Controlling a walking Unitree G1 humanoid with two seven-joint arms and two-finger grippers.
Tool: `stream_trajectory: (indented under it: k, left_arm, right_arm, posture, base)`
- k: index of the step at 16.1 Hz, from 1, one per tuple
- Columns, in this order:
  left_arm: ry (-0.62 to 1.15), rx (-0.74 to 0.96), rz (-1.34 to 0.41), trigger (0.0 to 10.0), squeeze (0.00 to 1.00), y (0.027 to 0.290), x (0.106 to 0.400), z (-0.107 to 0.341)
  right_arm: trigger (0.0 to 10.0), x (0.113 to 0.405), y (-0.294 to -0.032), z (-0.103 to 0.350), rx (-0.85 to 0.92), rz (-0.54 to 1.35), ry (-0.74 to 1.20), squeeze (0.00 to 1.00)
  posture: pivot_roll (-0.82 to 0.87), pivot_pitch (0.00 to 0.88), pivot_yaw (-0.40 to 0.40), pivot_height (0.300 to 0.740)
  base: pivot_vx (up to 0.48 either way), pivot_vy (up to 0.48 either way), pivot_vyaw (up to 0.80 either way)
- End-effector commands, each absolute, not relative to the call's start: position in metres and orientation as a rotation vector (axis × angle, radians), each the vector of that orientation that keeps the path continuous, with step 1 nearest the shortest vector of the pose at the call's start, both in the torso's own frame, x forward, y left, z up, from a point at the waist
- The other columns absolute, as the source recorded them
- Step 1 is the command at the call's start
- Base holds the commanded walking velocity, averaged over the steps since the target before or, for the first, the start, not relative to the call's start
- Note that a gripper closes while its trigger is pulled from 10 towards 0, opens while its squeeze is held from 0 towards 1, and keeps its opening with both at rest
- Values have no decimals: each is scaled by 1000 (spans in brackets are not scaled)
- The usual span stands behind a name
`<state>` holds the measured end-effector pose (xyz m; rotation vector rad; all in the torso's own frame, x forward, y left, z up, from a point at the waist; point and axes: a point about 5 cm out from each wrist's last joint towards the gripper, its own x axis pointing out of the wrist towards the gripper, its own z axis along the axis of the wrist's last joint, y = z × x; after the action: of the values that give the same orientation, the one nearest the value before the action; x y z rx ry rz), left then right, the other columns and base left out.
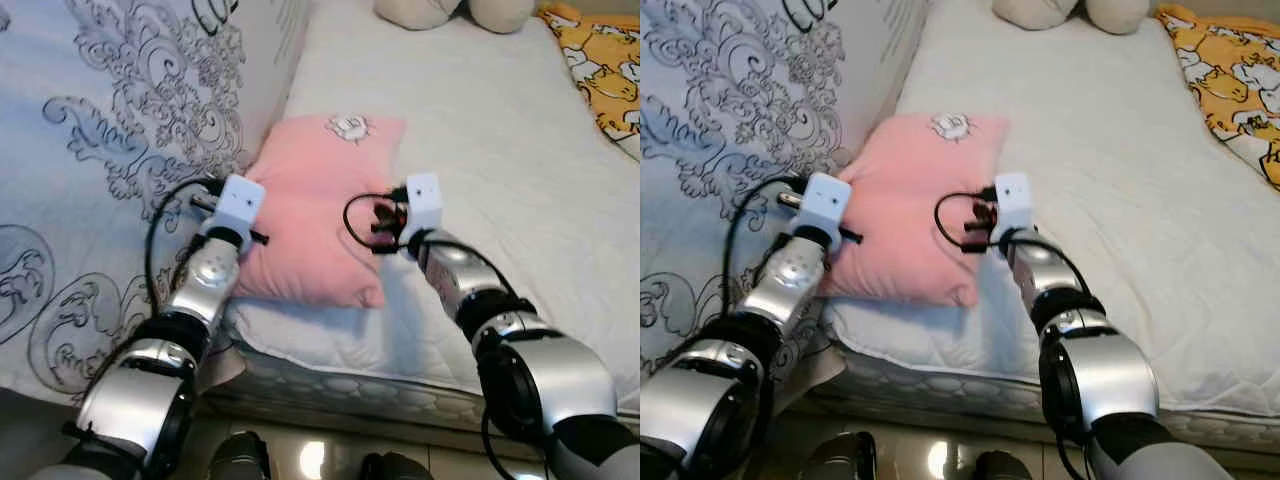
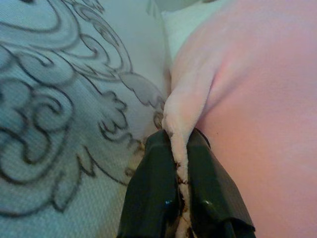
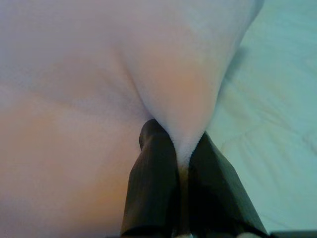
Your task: Clean up the room
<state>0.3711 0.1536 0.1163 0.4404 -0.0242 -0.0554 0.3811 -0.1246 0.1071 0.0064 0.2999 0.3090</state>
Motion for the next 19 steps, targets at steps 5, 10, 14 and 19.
stream_trajectory:
  k: [5, 10, 14, 19]
  left_arm:
    - [-3, 385, 132, 10000, 0, 177, 377, 127]
    - [-3, 366, 121, 10000, 0, 177, 378, 128]
    - [-4, 336, 94, 10000, 0, 181, 378, 130]
    - [-85, 336, 53, 10000, 0, 190, 382, 152]
  right_arm:
    - [10000, 378, -163, 97, -75, 115, 358, 0]
    - [10000, 381, -161, 103, -22, 109, 336, 0]
    - [10000, 384, -159, 109, -16, 144, 311, 0]
    - [10000, 390, -157, 126, 26, 159, 216, 0]
  posture:
    - [105, 155, -47, 740]
    - [79, 150, -40, 740]
    - [76, 141, -46, 740]
    - [63, 114, -24, 740]
  base:
    - [0, 0, 0]
    - [0, 0, 0]
    - [0, 0, 0]
    - [0, 0, 0]
